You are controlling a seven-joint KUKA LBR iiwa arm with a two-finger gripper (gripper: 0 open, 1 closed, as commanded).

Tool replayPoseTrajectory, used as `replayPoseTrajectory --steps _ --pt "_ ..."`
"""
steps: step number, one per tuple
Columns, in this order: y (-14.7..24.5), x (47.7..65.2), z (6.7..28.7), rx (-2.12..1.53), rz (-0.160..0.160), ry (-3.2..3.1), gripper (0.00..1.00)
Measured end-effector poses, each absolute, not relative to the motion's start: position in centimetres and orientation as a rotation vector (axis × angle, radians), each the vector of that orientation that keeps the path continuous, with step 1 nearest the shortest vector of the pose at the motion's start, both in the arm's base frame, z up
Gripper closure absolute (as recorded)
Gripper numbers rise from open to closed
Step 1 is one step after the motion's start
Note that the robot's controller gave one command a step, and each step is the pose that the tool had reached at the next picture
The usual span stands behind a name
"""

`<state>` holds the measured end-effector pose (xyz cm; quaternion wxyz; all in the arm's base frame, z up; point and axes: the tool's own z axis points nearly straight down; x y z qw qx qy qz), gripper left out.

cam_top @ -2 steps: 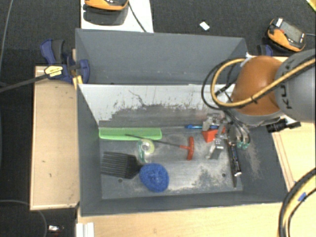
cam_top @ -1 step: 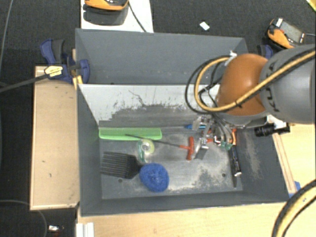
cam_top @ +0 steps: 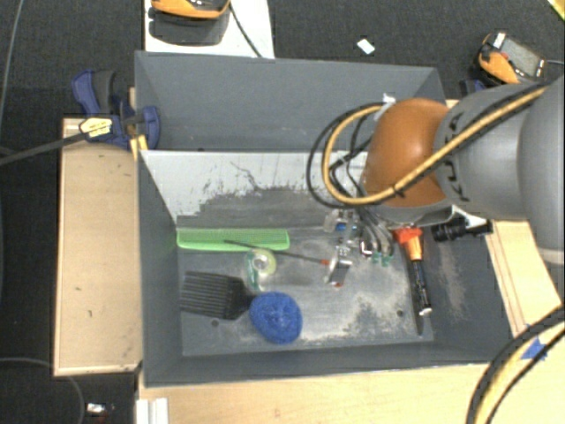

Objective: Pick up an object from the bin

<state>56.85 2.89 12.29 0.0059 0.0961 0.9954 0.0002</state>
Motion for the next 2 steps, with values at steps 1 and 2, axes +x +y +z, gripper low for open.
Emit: replayPoseTrajectory --steps 1,2 --pt "1.77 57.27 7.45 0.566 0.005 3.072 0.00" --pt "2.56 56.41 7.02 0.719 0.006 3.045 1.00"
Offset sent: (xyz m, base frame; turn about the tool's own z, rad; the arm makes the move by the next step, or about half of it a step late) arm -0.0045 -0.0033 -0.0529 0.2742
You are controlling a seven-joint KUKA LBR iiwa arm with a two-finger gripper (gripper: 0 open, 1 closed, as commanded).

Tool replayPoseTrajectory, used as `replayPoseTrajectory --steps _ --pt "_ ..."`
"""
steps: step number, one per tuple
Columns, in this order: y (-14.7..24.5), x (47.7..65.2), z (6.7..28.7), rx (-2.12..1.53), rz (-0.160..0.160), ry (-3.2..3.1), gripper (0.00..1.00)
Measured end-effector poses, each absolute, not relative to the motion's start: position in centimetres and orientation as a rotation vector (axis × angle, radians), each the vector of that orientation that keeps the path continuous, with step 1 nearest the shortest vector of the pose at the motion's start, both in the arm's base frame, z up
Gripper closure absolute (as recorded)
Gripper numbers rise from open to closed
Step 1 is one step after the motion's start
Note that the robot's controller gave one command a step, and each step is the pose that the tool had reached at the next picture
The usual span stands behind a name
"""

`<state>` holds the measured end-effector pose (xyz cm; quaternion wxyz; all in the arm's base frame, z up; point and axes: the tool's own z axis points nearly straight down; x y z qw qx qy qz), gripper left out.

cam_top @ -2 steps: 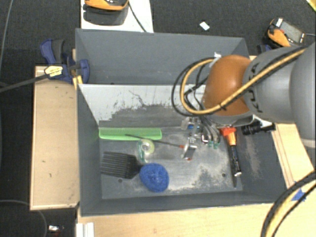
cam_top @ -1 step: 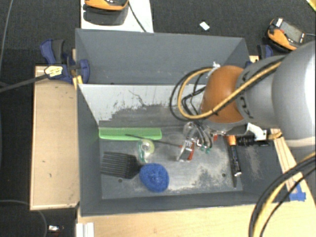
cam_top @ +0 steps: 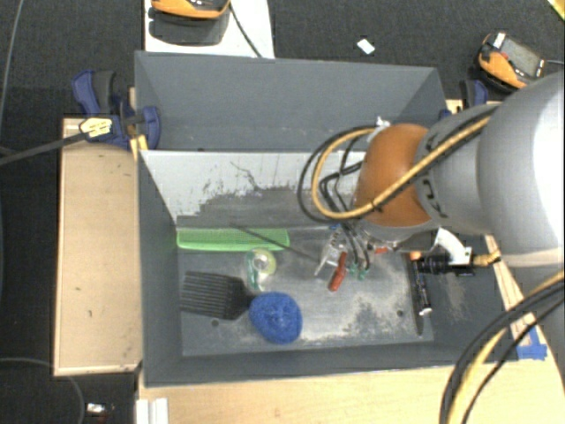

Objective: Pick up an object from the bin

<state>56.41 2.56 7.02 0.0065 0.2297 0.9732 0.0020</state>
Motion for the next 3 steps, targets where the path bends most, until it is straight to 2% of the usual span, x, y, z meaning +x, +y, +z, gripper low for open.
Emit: replayPoseTrajectory --steps 2,3 --pt "2.5 56.4 7.6 0.714 0.007 3.044 1.00" --pt "2.5 56.2 11.9 0.713 0.003 3.052 1.00"
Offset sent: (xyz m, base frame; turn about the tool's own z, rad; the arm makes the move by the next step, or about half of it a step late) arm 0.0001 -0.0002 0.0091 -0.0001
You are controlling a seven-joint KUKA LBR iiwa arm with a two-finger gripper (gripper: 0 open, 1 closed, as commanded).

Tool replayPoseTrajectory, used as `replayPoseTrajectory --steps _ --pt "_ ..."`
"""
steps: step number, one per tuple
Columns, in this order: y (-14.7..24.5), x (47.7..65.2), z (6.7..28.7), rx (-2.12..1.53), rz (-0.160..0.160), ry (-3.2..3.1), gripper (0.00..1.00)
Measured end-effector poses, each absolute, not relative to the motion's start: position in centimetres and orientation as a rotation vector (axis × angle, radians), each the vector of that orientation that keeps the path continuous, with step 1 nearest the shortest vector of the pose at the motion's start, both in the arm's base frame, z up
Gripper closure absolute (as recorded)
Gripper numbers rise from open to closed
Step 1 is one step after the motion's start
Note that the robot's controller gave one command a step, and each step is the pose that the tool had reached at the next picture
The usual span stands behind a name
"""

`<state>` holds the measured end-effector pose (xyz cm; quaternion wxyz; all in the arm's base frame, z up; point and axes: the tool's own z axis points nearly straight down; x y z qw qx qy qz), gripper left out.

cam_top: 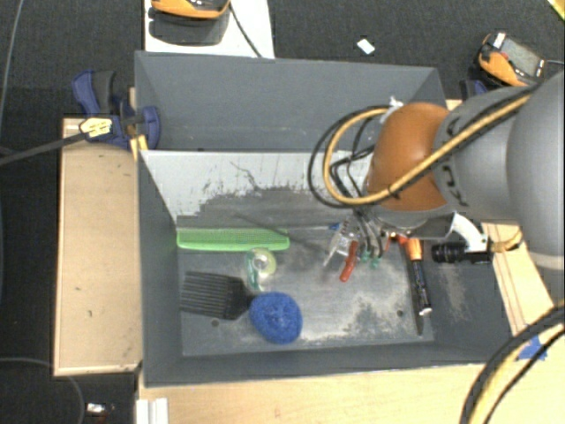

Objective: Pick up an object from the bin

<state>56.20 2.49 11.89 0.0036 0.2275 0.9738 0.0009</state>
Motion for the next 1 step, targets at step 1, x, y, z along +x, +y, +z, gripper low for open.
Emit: replayPoseTrajectory --steps 1 --pt "2.50 56.45 15.38 0.709 0.007 3.044 1.00"
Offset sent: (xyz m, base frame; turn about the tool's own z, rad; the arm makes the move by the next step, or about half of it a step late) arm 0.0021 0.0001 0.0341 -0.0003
